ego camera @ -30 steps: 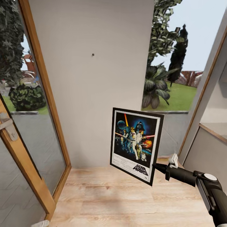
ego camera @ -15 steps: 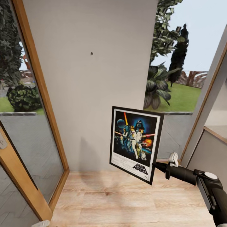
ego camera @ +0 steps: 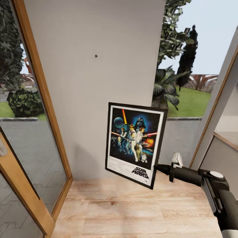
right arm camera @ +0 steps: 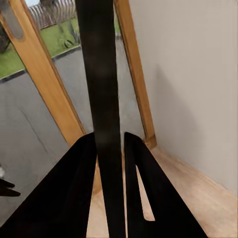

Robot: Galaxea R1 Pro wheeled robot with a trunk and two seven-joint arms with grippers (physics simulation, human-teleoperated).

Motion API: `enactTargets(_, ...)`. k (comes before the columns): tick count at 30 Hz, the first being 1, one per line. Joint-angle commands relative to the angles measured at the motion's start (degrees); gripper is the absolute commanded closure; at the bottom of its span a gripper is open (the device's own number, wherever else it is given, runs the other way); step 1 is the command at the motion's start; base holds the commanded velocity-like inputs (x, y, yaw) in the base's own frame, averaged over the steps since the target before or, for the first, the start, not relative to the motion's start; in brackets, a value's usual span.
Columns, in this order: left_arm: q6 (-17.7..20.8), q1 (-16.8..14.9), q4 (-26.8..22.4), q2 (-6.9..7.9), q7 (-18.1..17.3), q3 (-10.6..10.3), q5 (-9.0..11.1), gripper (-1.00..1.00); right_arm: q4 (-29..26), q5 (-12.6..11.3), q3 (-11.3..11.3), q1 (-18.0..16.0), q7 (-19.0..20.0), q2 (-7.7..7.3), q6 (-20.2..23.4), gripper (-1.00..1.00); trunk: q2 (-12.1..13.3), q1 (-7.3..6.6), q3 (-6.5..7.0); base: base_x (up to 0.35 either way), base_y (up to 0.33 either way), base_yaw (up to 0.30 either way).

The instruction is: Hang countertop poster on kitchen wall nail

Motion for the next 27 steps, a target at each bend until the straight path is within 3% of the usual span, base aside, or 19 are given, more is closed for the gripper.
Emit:
enactTargets(1,-0.32,-0.06,0.17,-0.01,-0.13,-0.46,0.37,-1.00,-0.21,-0.12,-0.01,-0.70,0.26,0.50,0.94,1.00,-0.14,0.04,-0.14,0.000,0.000,0.000)
enactTargets(2,-0.57,-0.06,0.34,-0.07,-0.14,-0.47,0.36,-1.00,-0.46,-0.10,0.04,-2.00,0.22,1.29,1.55,1.00,-0.14,0.04,-0.14,0.000,0.000,0.000)
enactTargets(3,-1.80,-0.06,0.83,-0.14,-0.14,-0.48,0.35,-1.00,-0.75,-0.04,1.34,-5.54,0.18,3.17,5.12,1.00,-0.14,0.04,-0.14,0.000,0.000,0.000)
enactTargets(9,-2.49,-0.06,1.41,-0.17,-0.12,-0.55,0.34,-1.00,-0.46,0.47,6.19,-13.66,-0.58,6.10,9.11,1.00,-0.14,0.04,-0.14,0.000,0.000,0.000)
enactTargets(15,-2.55,-0.06,1.47,-0.17,-0.10,-0.57,0.31,-1.00,-0.20,0.58,9.05,-19.57,-3.39,7.32,16.89,1.00,-0.14,0.04,-0.14,0.000,0.000,0.000)
enactTargets(17,-2.56,-0.06,1.48,-0.17,-0.08,-0.60,0.28,-1.00,-0.10,0.56,11.26,-22.35,-4.73,7.51,19.37,1.00,-0.14,0.04,-0.14,0.000,0.000,0.000)
enactTargets(18,-2.56,-0.06,1.48,-0.17,-0.07,-0.60,0.27,-1.00,0.14,0.51,13.28,-25.48,-5.64,7.78,21.17,1.00,-0.14,0.04,-0.14,0.000,0.000,0.000)
enactTargets(20,-2.54,-0.06,1.48,-0.17,-0.06,-0.58,0.26,-1.00,0.95,0.52,14.64,-29.04,-6.24,8.76,24.40,1.00,-0.14,0.04,-0.14,0.000,0.000,0.000)
enactTargets(21,-2.51,-0.06,1.48,-0.17,-0.06,-0.62,0.26,-1.00,1.74,0.57,15.13,-31.42,-6.53,9.76,26.52,1.00,-0.14,0.04,-0.14,0.000,0.000,0.000)
enactTargets(27,-2.49,-0.06,1.49,-0.17,-0.06,-0.62,0.26,-1.00,7.33,0.66,15.66,-37.63,-7.39,11.65,28.56,1.00,-0.14,0.04,-0.14,0.000,0.000,0.000)
